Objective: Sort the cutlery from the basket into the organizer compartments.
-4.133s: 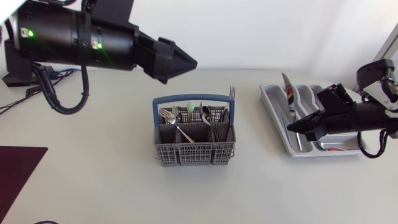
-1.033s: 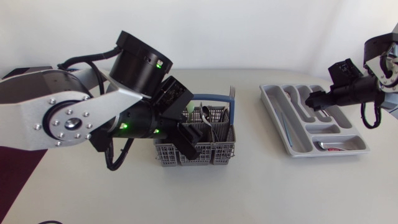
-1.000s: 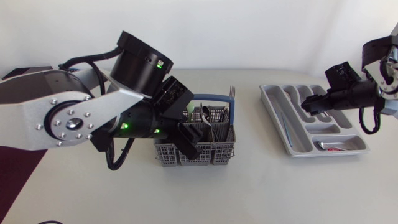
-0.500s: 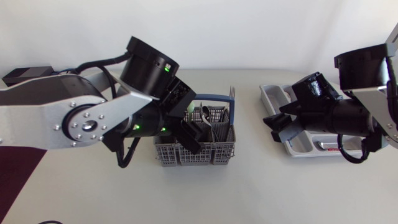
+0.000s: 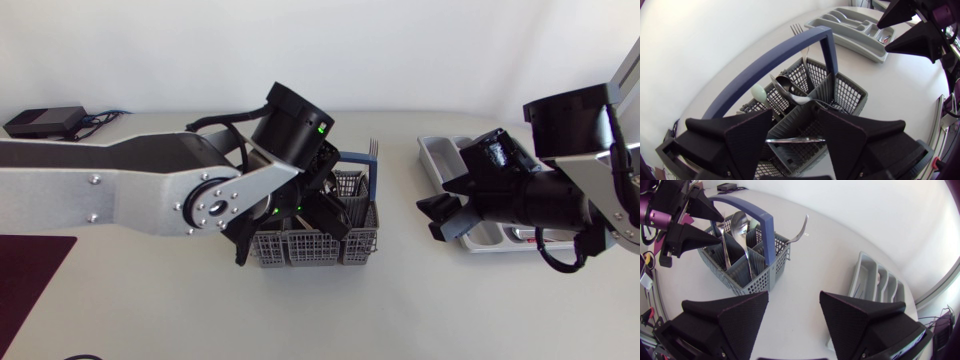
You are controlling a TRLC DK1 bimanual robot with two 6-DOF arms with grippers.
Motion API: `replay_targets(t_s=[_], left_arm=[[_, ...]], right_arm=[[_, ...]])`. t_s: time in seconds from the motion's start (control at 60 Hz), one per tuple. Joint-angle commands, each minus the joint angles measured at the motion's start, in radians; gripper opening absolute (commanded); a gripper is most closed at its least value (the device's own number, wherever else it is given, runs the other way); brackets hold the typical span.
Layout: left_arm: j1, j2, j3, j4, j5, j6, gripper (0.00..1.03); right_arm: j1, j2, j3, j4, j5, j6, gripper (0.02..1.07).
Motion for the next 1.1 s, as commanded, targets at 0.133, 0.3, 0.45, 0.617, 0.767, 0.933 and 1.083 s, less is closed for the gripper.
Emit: replay_targets(t_s=[0.133, 0.3, 0.45, 0.617, 0.767, 0.933, 1.083], left_arm=[[-0.005, 0.061, 0.077, 0.008, -0.054, -0.057, 0.65], [-0.021, 0.092, 0.113, -0.001, -0.098, -0.086, 0.61], [-0.027, 0.112, 0.119, -0.007, -0.153, -0.099, 0.61], [-0.022, 0.144, 0.131, -0.032, -0.172, -0.132, 0.59], [-0.022, 0.157, 0.123, -0.035, -0.186, -0.158, 0.59], [-0.025, 0.173, 0.123, -0.015, -0.221, -0.177, 0.55], [-0.045, 0.196, 0.123, -0.007, -0.253, -0.201, 0.55]], right_arm=[[0.002, -0.022, -0.026, -0.015, 0.008, 0.028, 0.76], [0.002, -0.024, -0.024, -0.018, 0.008, 0.030, 0.76], [0.001, -0.024, -0.027, -0.017, 0.008, 0.033, 0.76], [0.004, -0.018, -0.026, -0.015, 0.008, 0.037, 0.76], [0.005, -0.016, -0.026, -0.015, 0.008, 0.039, 0.76], [0.005, -0.016, -0.029, -0.017, 0.008, 0.039, 0.76], [0.004, -0.015, -0.032, -0.017, 0.008, 0.037, 0.76]])
